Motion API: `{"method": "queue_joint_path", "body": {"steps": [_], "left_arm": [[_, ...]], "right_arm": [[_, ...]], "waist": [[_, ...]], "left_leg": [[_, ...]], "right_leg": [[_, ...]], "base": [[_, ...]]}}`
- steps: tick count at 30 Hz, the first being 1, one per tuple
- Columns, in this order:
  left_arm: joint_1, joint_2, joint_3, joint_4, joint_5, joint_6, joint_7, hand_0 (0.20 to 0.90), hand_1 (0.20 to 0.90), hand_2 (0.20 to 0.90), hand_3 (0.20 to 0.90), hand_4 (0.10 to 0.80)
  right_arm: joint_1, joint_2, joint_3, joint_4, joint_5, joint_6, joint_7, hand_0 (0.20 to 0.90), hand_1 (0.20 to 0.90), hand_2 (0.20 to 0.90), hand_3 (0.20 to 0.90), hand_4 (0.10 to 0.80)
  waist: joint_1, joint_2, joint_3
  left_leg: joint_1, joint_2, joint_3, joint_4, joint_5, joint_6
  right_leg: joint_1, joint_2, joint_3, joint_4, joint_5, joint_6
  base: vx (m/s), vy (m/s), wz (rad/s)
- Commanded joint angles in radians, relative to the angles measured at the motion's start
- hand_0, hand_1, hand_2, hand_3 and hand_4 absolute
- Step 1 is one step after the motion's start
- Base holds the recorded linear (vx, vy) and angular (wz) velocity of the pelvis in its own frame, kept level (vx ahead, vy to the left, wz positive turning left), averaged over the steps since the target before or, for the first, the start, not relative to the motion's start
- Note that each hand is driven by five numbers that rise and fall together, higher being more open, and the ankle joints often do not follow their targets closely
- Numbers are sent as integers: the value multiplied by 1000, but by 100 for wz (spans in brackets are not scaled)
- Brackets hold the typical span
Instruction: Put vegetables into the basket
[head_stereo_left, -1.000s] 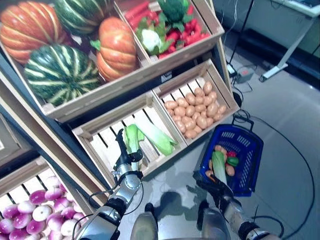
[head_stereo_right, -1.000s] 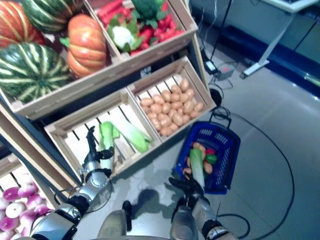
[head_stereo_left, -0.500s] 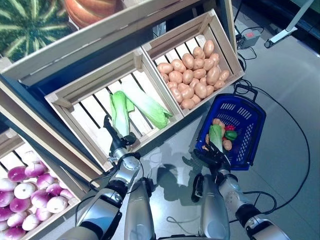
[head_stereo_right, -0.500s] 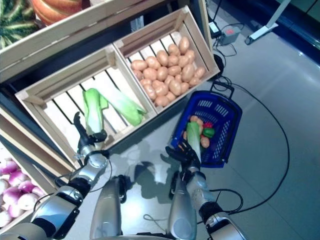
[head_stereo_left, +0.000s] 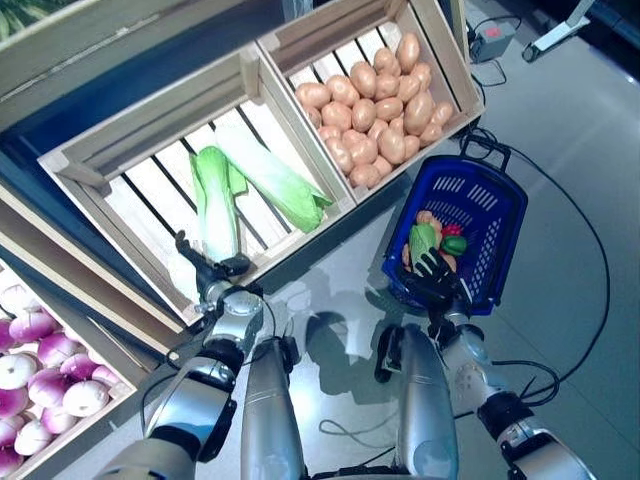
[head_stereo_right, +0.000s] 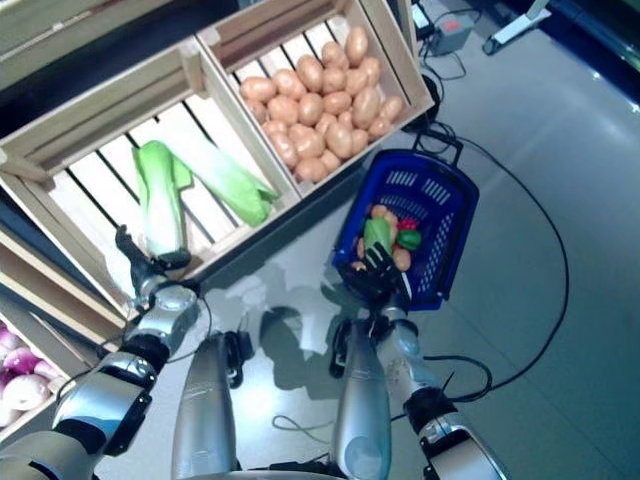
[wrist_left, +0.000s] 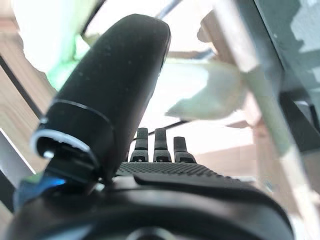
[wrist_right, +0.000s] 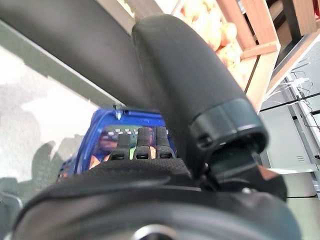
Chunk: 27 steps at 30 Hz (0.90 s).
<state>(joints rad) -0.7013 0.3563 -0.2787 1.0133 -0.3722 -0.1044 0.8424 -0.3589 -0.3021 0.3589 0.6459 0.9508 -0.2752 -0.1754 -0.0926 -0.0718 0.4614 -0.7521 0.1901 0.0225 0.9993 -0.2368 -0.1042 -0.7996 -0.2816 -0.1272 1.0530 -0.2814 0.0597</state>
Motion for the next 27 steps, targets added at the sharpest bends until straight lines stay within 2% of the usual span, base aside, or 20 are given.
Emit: {"method": "queue_joint_path", "body": {"steps": [1,10,16,17,18,19,27], "left_arm": [[-124,125,-48,-26,-18,4,-38,900,900,900,900,800],[-245,200,-59,104,-136,50,-166,900,900,900,900,800],[-285,253,-77,191,-216,93,-237,900,900,900,900,800],[-287,258,-74,201,-229,99,-241,799,799,799,799,733],[-288,261,-66,218,-247,104,-244,582,582,582,582,588],[-288,263,-58,239,-266,104,-253,300,300,300,300,400],[-256,247,-40,271,-304,103,-297,300,300,300,300,400]], "right_arm": [[-27,-51,-50,-89,19,-33,-38,900,900,900,900,800],[-82,-96,-52,-78,62,-31,-41,900,900,900,900,800],[-117,-117,-50,-46,93,-33,-34,900,900,900,900,800],[-119,-118,-52,-42,95,-33,-33,900,900,900,900,800],[-122,-121,-56,-34,99,-33,-28,900,900,900,900,800],[-124,-119,-56,-23,106,-38,-24,900,900,900,900,800],[-119,-109,-64,7,126,-54,-23,900,900,900,900,800]], "waist": [[-12,15,-28],[-39,14,-9],[-46,20,-10],[-46,20,-11],[-46,21,-12],[-47,23,-12],[-44,27,-26]], "left_leg": [[20,29,5,144,-200,-3],[-72,45,-1,208,-209,-2],[-78,55,3,229,-221,1],[-77,55,4,229,-222,2],[-74,56,6,227,-223,3],[-71,56,7,226,-224,3],[-10,60,23,172,-213,9]], "right_leg": [[42,-20,71,69,-104,34],[-49,-20,93,132,-114,32],[-58,-25,90,149,-124,27],[-57,-26,90,149,-125,26],[-55,-28,89,148,-126,25],[-53,-29,90,149,-129,25],[2,-37,79,103,-122,22]], "base": [[-52,50,-16],[-47,18,-1],[-11,9,0],[9,14,26],[8,5,-9],[8,0,-22],[11,-9,-2]]}}
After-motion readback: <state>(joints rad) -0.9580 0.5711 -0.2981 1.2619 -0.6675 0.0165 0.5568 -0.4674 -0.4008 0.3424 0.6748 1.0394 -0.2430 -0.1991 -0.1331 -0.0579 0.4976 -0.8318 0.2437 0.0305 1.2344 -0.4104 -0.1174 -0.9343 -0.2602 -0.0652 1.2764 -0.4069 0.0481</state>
